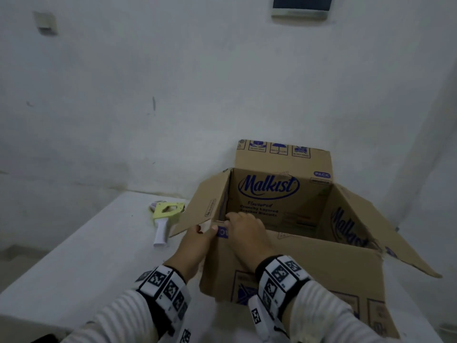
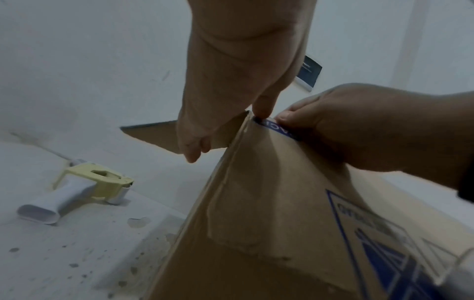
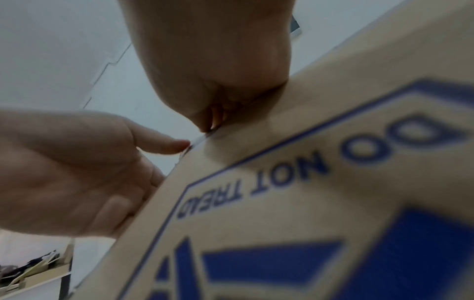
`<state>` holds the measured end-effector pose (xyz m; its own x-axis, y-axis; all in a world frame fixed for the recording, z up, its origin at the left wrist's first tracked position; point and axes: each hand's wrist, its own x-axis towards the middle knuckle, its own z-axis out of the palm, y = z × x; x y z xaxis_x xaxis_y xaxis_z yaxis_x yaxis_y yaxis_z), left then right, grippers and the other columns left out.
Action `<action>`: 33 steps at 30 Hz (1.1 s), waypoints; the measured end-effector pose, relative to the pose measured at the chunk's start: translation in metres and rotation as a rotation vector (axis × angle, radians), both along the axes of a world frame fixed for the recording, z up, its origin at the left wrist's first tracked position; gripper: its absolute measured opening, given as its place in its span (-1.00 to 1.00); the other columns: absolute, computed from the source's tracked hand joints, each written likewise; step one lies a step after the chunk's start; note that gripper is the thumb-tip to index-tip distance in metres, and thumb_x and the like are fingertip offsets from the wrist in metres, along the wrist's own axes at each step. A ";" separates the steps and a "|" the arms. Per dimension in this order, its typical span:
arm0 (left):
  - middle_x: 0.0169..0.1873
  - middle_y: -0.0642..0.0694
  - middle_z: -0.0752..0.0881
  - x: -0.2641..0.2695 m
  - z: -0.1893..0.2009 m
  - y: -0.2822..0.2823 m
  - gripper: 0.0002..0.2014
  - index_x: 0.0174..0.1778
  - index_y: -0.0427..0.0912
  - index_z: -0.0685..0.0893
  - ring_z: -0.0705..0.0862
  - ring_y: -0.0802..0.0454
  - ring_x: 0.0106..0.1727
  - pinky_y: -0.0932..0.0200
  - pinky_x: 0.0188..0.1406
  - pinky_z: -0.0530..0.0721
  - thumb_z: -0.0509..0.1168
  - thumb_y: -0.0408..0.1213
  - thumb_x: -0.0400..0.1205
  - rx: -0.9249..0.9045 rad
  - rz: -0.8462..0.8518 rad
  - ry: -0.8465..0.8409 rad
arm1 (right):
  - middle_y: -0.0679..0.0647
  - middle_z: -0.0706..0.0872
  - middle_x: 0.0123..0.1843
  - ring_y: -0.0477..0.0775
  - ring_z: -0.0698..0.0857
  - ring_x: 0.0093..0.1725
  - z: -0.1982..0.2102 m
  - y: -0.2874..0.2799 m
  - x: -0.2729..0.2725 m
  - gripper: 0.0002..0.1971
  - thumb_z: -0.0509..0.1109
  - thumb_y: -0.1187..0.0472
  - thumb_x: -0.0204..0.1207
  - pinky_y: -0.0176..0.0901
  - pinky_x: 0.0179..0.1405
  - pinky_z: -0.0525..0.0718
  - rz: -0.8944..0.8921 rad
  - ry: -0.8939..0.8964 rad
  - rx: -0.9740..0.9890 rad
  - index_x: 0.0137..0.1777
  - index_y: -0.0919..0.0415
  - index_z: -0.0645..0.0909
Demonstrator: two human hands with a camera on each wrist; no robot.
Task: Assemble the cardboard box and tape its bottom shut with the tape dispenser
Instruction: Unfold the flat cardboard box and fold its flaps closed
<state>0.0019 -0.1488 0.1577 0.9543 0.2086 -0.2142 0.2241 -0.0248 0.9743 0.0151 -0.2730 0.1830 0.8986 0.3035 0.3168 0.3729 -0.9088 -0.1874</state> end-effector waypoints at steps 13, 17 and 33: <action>0.39 -0.07 0.60 0.035 0.012 0.014 -0.60 0.52 0.01 0.42 0.59 -0.06 0.31 0.01 0.36 0.56 0.09 -0.18 0.73 0.244 -0.060 -0.441 | 0.07 0.75 0.05 0.09 0.70 0.03 -0.019 0.011 0.003 -0.69 0.17 0.06 0.64 -0.03 0.08 0.63 -0.050 -0.127 0.235 0.19 0.14 0.66; 0.62 0.02 0.29 0.035 0.004 0.012 -0.58 0.56 0.06 0.39 0.22 0.07 0.65 0.23 0.57 0.19 0.10 -0.15 0.74 0.678 -0.285 -0.566 | 0.02 0.57 0.28 -0.27 0.64 0.02 -0.006 0.002 -0.003 -0.58 0.23 0.04 0.65 -0.21 0.06 0.72 -0.098 -0.138 0.901 0.47 0.08 0.34; 0.18 -0.10 0.74 0.001 0.010 -0.059 -0.49 0.18 -0.08 0.69 0.67 -0.17 0.30 -0.52 0.26 0.44 -0.05 0.02 0.54 1.427 -0.427 -0.553 | 0.17 0.67 0.10 0.16 0.61 0.12 -0.021 -0.063 -0.021 -0.70 0.25 0.11 0.54 -0.01 0.16 0.61 -0.352 -0.243 0.282 0.08 0.25 0.72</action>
<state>0.0027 -0.2077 0.1679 0.8833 -0.3662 0.2929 -0.3972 -0.9162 0.0524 -0.0062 -0.3365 0.1616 0.8210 -0.1318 0.5555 0.1168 -0.9136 -0.3894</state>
